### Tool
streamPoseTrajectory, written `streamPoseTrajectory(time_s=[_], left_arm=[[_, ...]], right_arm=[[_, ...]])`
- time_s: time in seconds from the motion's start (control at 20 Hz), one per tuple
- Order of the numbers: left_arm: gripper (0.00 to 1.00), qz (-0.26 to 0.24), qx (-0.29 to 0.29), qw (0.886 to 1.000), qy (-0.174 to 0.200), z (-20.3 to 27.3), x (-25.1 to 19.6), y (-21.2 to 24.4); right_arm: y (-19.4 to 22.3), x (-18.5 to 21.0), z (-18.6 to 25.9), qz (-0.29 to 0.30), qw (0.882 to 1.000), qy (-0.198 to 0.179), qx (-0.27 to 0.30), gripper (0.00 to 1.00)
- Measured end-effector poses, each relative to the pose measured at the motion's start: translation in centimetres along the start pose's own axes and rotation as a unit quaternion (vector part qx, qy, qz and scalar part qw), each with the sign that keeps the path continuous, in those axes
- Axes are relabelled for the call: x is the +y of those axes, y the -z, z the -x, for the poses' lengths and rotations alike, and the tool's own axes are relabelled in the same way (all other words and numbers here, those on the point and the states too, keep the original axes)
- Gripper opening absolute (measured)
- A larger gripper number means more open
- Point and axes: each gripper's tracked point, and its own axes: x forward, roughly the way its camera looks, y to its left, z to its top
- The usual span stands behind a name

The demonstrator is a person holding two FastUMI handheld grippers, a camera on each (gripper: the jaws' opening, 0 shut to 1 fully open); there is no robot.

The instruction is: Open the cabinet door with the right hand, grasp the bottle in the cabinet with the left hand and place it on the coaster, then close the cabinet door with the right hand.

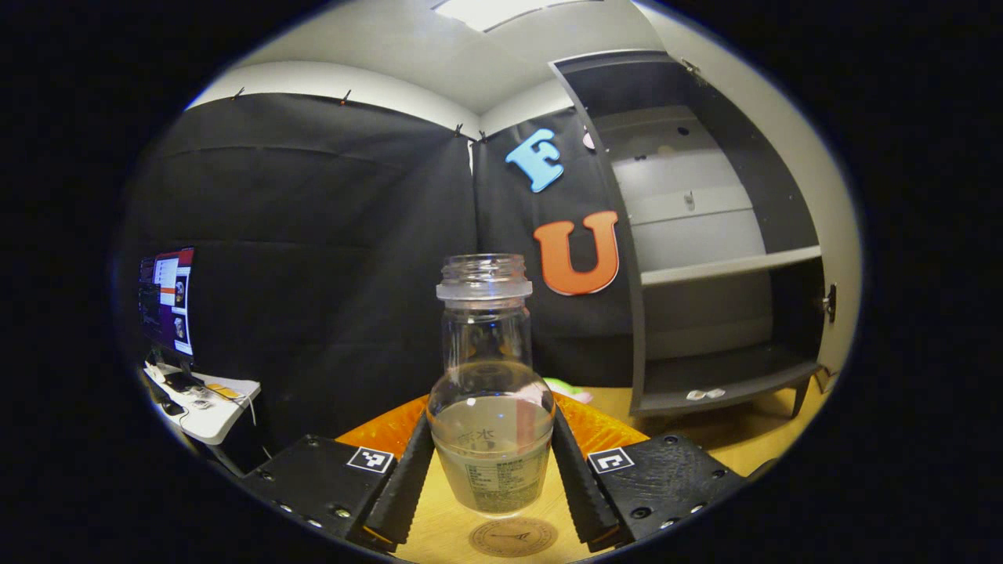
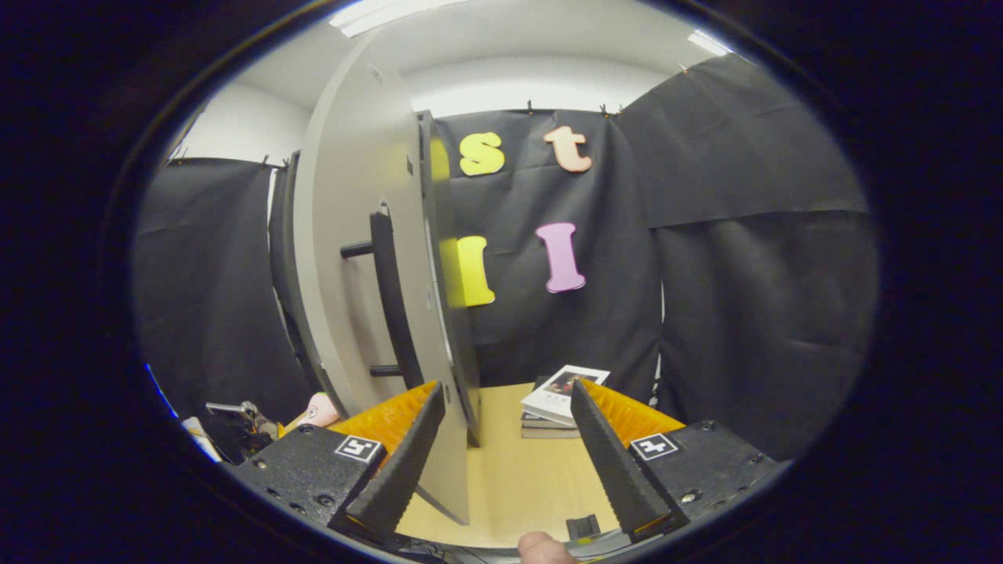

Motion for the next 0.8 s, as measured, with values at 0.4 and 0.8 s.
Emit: streamPoseTrajectory(time_s=[0.4,0.8], left_arm=[[0.75,-0.035,0.057,0.997,0.034,0.4,0.1,1.7],[0.77,-0.017,0.092,0.994,0.048,-0.3,-0.7,4.0]], right_arm=[[1.7,-0.9,-1.1,0.012,0.998,0.028,0.047,1.0],[3.8,1.1,-1.8,0.07,0.994,0.007,0.087,0.98]])
